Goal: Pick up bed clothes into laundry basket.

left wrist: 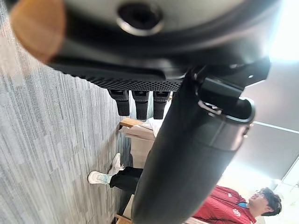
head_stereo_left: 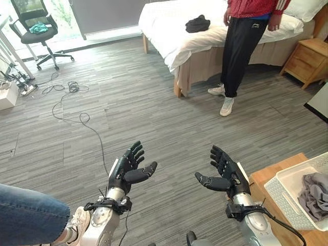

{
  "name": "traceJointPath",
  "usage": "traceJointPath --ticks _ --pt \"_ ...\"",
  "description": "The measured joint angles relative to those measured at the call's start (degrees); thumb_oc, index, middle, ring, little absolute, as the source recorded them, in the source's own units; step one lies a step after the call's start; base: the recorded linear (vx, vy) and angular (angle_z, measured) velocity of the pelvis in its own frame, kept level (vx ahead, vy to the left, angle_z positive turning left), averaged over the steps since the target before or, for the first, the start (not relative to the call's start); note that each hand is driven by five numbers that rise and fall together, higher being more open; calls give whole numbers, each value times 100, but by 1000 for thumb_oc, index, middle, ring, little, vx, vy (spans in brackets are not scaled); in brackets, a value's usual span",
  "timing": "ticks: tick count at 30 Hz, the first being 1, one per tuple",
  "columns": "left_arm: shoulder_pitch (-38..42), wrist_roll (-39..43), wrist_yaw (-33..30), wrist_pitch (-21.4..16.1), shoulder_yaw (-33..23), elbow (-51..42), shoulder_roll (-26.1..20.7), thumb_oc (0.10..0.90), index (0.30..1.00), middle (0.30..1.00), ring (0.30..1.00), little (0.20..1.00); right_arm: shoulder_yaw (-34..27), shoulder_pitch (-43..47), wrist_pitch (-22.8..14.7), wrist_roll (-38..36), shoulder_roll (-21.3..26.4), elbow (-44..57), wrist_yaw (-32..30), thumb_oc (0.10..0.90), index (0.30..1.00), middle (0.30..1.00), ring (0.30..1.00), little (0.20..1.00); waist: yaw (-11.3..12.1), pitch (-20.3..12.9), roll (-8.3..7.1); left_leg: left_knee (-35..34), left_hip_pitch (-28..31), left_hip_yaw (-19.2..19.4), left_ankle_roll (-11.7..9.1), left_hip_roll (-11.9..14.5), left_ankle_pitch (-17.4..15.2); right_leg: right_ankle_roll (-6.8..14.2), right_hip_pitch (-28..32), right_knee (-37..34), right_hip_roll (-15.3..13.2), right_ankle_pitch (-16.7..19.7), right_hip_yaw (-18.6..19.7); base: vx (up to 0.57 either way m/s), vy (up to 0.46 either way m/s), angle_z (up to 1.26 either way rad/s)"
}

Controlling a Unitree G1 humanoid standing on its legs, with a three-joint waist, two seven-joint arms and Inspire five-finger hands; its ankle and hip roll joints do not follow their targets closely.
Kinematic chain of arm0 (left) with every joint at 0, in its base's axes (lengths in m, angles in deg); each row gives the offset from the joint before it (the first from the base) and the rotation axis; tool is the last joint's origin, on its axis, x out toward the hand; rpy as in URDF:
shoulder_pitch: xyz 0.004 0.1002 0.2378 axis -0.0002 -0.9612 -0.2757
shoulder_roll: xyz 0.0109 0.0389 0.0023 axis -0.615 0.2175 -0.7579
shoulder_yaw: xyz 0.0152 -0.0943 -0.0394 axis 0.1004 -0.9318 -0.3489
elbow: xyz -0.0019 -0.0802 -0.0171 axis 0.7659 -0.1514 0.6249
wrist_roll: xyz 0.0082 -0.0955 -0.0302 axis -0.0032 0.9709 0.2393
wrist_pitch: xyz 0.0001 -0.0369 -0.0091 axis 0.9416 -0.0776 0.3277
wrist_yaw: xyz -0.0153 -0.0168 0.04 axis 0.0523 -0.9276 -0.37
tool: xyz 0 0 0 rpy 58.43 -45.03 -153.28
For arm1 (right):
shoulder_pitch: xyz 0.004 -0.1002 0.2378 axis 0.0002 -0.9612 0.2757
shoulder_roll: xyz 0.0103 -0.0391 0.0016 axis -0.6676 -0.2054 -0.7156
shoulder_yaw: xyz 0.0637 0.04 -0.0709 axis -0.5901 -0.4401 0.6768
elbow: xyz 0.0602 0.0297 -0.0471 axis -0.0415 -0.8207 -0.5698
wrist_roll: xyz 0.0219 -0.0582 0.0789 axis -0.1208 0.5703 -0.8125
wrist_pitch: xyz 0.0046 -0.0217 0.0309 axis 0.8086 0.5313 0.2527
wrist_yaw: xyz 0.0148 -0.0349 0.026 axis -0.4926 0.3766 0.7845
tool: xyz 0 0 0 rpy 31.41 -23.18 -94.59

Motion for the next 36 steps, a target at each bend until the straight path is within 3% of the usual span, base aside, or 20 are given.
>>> traceJointPath --ticks 11,19,36 --pt "-251 7 3 2 -75 -1 142 800 900 900 900 900 29 -282 15 -74 41 -2 135 800 900 900 900 900 3 -91 -65 -46 69 62 -31 98 20 -50 97 -182 142 144 31 -29 -31 -5" --pt "-443 4 7 6 -78 -1 143 800 900 900 900 900 31 -384 15 -161 35 -4 238 800 900 900 900 900 -8 -192 -217 -176 237 192 -83 146 56 -31 154 -209 180 128 143 0 -3 -7" --pt "-449 6 0 5 -85 -1 204 800 900 900 900 900 61 -387 15 -299 5 -16 236 800 900 900 900 900 0 -205 -212 -179 318 198 -83 152 56 -52 240 -225 190 143 153 0 0 0"
